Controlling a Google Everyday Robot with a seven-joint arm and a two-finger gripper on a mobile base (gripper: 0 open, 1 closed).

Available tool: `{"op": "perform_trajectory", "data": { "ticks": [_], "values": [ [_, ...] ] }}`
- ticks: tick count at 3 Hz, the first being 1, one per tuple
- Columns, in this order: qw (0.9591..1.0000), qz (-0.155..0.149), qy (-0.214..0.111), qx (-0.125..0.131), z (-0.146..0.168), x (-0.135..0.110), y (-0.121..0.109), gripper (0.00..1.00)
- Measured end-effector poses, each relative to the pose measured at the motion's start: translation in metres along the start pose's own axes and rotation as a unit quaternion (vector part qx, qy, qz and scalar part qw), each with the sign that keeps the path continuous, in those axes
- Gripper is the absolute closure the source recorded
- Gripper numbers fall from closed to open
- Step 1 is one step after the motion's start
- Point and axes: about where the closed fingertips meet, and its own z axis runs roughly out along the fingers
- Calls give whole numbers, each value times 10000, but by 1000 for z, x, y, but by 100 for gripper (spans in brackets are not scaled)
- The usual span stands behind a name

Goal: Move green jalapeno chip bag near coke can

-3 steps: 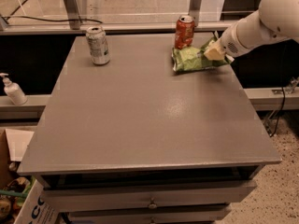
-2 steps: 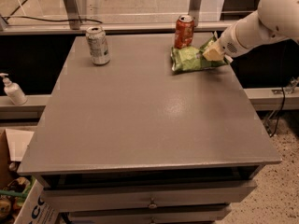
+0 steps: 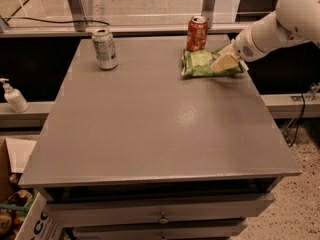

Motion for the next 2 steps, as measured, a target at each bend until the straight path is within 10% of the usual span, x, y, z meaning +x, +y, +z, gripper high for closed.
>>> {"op": "perform_trajectory", "data": {
  "ticks": [2],
  "values": [
    [9997,-14,-198,-111,-23,-4,9,0]
  ]
}}
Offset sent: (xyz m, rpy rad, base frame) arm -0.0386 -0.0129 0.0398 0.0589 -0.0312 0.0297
